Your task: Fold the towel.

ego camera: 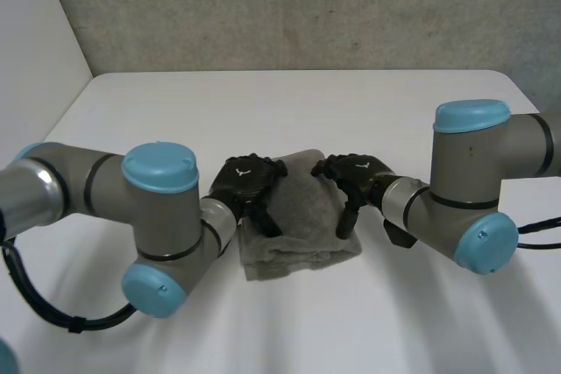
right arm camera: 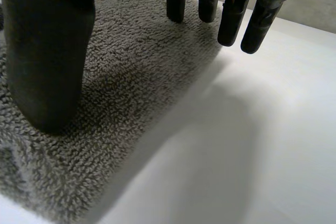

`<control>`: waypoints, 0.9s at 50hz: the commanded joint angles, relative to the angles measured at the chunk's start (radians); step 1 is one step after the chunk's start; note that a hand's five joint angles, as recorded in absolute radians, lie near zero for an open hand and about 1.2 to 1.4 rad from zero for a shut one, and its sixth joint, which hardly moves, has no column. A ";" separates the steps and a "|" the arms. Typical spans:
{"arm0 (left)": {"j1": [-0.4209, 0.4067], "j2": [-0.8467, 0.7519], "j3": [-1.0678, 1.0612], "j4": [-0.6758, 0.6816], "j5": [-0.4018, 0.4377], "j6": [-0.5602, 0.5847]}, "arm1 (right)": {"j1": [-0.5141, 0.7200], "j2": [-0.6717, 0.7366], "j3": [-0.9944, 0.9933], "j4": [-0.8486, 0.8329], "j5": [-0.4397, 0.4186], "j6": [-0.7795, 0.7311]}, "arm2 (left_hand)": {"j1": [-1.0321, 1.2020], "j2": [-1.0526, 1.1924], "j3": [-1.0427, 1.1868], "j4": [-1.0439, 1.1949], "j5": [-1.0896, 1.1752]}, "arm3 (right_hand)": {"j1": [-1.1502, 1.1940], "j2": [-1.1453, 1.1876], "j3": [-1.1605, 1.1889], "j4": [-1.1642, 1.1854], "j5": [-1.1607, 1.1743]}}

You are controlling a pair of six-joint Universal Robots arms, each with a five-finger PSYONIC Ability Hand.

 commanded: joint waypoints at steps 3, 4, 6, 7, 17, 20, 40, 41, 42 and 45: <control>0.021 0.108 -0.147 0.055 0.001 0.050 | 0.060 0.003 -0.005 -0.008 0.002 0.025 | -0.022 -0.042 -0.015 -0.026 0.005 | -0.061 -0.073 -0.073 -0.083 -0.061; 0.026 0.118 -0.165 0.067 0.001 0.050 | 0.067 0.007 -0.005 -0.011 0.004 0.024 | -0.022 -0.042 -0.015 -0.026 0.005 | -0.061 -0.073 -0.073 -0.083 -0.061; 0.027 0.125 -0.184 0.080 0.001 0.050 | 0.073 0.010 -0.005 -0.011 0.004 0.021 | -0.022 -0.042 -0.015 -0.026 0.005 | -0.061 -0.073 -0.073 -0.083 -0.061; 0.027 0.128 -0.199 0.087 0.001 0.050 | 0.076 0.016 -0.005 -0.011 0.005 0.021 | -0.022 -0.042 -0.015 -0.026 0.005 | -0.061 -0.073 -0.073 -0.083 -0.061; 0.053 0.135 -0.230 0.110 0.001 0.050 | 0.076 -0.016 0.017 -0.011 0.008 0.024 | -0.031 -0.051 -0.024 -0.035 -0.004 | -0.061 -0.073 -0.073 -0.083 -0.061; 0.056 0.164 -0.227 0.110 0.002 0.050 | 0.070 -0.061 0.031 -0.011 0.011 0.025 | -0.039 -0.060 -0.032 -0.043 -0.013 | -0.061 -0.073 -0.073 -0.083 -0.061; 0.052 0.526 -0.078 -0.038 -0.005 0.002 | 0.061 -0.457 0.109 -0.058 0.333 0.033 | -0.207 -0.227 -0.200 -0.211 -0.180 | -0.061 -0.073 -0.073 -0.083 -0.061; 0.052 0.527 -0.078 -0.038 -0.005 0.002 | 0.058 -0.473 0.110 -0.060 0.344 0.035 | -0.207 -0.227 -0.200 -0.211 -0.180 | -0.061 -0.073 -0.073 -0.083 -0.061; 0.053 0.548 -0.067 -0.066 -0.007 -0.027 | 0.053 -0.493 0.109 -0.060 0.352 0.038 | -0.207 -0.227 -0.200 -0.211 -0.180 | -0.061 -0.073 -0.073 -0.083 -0.061; 0.056 0.585 -0.050 -0.120 -0.013 -0.090 | 0.033 -0.541 0.107 -0.060 0.352 0.051 | -0.210 -0.230 -0.203 -0.214 -0.183 | -0.061 -0.073 -0.073 -0.083 -0.061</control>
